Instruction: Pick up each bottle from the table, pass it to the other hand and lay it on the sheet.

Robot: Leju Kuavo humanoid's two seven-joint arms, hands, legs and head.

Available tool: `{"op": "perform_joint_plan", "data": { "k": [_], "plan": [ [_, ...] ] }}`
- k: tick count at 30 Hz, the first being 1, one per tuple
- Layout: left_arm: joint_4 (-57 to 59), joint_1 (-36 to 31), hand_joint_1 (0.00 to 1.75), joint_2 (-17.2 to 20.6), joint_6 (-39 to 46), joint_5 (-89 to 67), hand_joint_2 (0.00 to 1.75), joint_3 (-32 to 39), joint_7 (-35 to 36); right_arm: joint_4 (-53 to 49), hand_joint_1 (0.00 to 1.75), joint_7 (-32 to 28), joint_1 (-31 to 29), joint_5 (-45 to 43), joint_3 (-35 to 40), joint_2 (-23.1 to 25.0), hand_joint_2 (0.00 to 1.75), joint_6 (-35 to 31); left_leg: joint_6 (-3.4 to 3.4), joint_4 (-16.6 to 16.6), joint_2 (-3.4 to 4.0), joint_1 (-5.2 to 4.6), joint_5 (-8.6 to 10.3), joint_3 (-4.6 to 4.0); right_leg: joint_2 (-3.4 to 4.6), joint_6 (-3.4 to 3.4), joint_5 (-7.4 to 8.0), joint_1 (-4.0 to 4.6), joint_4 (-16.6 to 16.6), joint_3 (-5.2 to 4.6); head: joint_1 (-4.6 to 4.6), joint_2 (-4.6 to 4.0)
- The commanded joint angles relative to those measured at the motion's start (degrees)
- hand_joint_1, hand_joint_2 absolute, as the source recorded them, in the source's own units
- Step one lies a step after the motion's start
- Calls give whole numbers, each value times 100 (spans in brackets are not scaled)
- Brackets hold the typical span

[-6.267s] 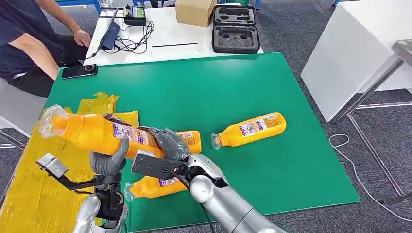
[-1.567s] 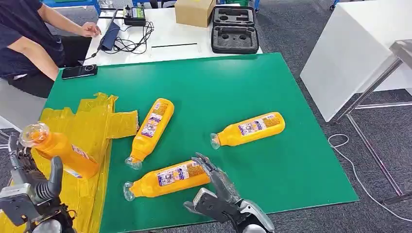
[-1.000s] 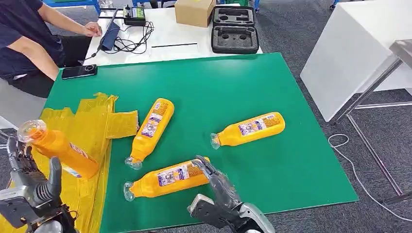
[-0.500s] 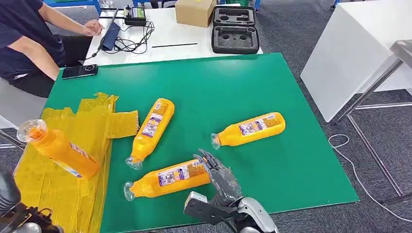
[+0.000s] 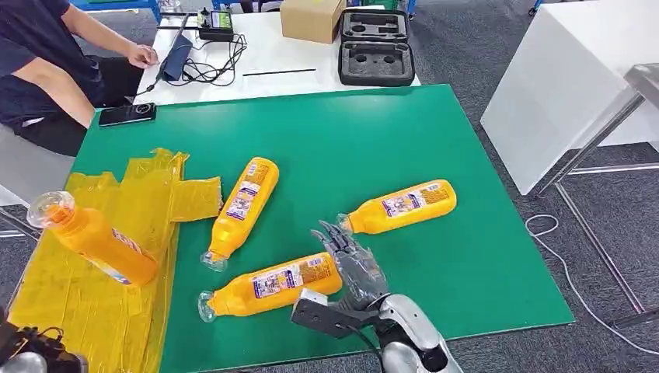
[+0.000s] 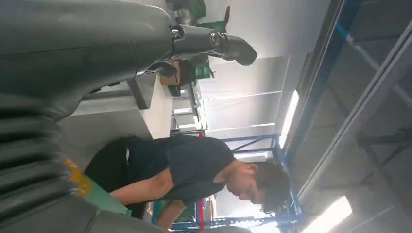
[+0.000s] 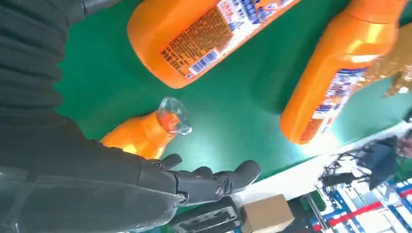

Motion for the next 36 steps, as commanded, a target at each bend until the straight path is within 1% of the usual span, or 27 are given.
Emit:
{"op": "perform_joint_plan", "data": {
  "k": [1, 2, 3, 4, 5, 6, 9, 11, 15, 17, 20, 22, 30, 31, 32, 34, 35, 36],
  "plan": [
    [277, -562, 0, 217, 232, -177, 0, -710, 9, 1781, 0, -57, -1155, 42, 271, -42, 175, 445, -10, 0, -17, 10, -5, 33, -10, -15, -5, 10, -4, 38, 2, 0],
    [310, -597, 0, 231, 277, -208, 0, -770, 22, 1967, 0, -155, -1231, -31, 332, -35, 175, 521, -7, -2, -14, 6, 0, 23, -9, -10, -1, 7, -5, 27, 2, 0],
    [354, -628, 0, 259, 313, -230, 0, -816, 40, 2101, 0, -236, -1284, -93, 394, -36, 175, 583, -9, -3, -16, 8, -1, 31, -10, -13, -2, 8, -7, 36, 2, 0],
    [411, -675, 0, 278, 343, -243, 0, -852, 52, 2210, 0, -268, -1319, -113, 463, -51, 175, 607, -6, -6, -9, 5, 2, 24, -4, -9, 2, 6, -9, 28, 0, 0],
    [468, -723, 0, 294, 377, -257, 0, -881, 62, 2325, 0, -290, -1346, -119, 540, -64, 175, 611, -8, -7, -12, 8, 0, 35, -6, -13, 0, 8, -11, 40, 4, 0],
    [499, -745, 0, 302, 391, -259, 0, -889, 67, 2397, 0, -299, -1365, -109, 594, -74, 175, 614, -4, -8, -11, 2, 8, 21, -8, -7, 4, 2, -8, 25, 0, 0],
    [534, -771, 0, 311, 395, -260, 0, -897, 69, 2448, 0, -311, -1371, -100, 632, -82, 175, 608, -7, -8, -17, 6, 2, 35, -12, -11, -3, 6, -10, 42, 2, 0],
    [534, -771, 0, 311, 395, -260, 0, -897, 69, 2448, 0, -311, -1371, -100, 632, -82, 175, 608, -3, -4, -9, 3, 6, 19, -6, -6, 2, 3, -5, 23, 2, 0],
    [534, -801, 0, 295, 378, -251, 0, -903, 74, 2464, 0, -295, -1397, -91, 659, -91, 175, 643, -7, -3, -10, 5, -1, 31, -5, -10, -3, 5, -5, 35, 0, 0],
    [582, -893, 0, 278, 368, -286, 0, -934, 73, 2591, 0, -299, -1436, -88, 689, -85, 175, 636, -5, -2, -9, 3, 6, 12, -7, -5, 3, 4, -3, 16, 2, 0],
    [582, -893, 0, 278, 368, -286, 0, -934, 73, 2591, 0, -299, -1436, -88, 689, -85, 175, 636, -7, -1, -18, 5, 1, 28, -14, -11, -3, 5, -3, 32, 2, 0],
    [582, -893, 0, 278, 368, -286, 0, -934, 73, 2591, 0, -299, -1436, -88, 689, -85, 175, 636, -5, -2, -9, 3, 5, 15, -6, -7, 2, 3, -3, 19, 2, 0],
    [890, -1150, 0, 373, 340, -327, 0, -1043, 90, 2670, 0, -284, -1387, -106, 741, -114, 175, 593, -6, -3, -18, 4, 4, 21, -15, -9, -2, 4, -4, 26, 2, 0],
    [912, -1159, 0, 395, 349, -327, 0, -1064, 88, 2677, 0, -275, -1393, -105, 745, -106, 175, 581, -10, -1, -21, 8, -4, 35, -16, -14, -8, 9, -5, 42, 0, 0],
    [923, -1160, 0, 405, 360, -331, 0, -1081, 90, 2697, 0, -258, -1410, -96, 755, -98, 175, 565, -6, -5, -17, 3, 6, 20, -14, -8, 0, 3, -5, 24, 2, 0],
    [912, -1127, 0, 444, 404, -284, 0, -1123, 82, 2775, 0, -229, -1484, -68, 806, -86, 175, 515, -9, -2, -19, 6, -1, 31, -15, -13, -6, 7, -4, 37, 2, 0],
    [898, -1108, 0, 447, 412, -266, 0, -1119, 76, 2792, 0, -222, -1508, -61, 816, -73, 175, 501, -5, -3, -11, 3, 5, 19, -9, -8, 1, 3, -3, 22, 2, 0],
    [886, -1096, 0, 451, 415, -251, 0, -1117, 70, 2810, 0, -215, -1528, -54, 825, -59, 175, 491, -9, 0, -8, 7, -3, 31, -3, -12, -3, 7, -4, 33, 2, 0]
  ]
}}
